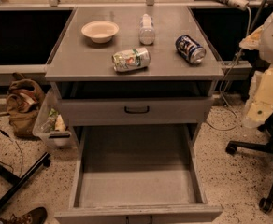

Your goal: Place 7up can into middle drawer

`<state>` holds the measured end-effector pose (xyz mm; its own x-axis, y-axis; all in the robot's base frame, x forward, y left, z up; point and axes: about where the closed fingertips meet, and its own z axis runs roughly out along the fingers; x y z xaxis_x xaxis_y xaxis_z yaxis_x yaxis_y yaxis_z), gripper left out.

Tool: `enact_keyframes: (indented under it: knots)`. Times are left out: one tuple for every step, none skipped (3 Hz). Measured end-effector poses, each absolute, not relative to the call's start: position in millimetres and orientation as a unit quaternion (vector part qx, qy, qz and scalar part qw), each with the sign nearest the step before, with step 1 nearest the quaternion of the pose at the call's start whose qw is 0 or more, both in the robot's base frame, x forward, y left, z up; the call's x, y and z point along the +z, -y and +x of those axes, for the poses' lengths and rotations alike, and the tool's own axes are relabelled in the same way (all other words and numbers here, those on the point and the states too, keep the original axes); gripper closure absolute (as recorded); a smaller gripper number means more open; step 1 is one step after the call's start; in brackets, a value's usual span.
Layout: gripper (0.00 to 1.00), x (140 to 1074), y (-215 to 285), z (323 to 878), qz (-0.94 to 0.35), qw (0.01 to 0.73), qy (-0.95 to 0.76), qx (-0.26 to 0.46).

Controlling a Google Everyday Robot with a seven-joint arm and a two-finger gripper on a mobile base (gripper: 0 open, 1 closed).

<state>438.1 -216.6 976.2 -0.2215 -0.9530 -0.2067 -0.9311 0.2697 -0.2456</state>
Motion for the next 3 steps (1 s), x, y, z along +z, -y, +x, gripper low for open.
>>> enact_keyframes:
  knots:
    - [0.0,976,217,438,-0.603,0.159,-0.781,-0.034]
    - [0.0,968,211,466,-0.612,0.169,-0.772,-0.03]
    - [0.0,962,195,509,-0.628,0.181,-0.756,-0.027]
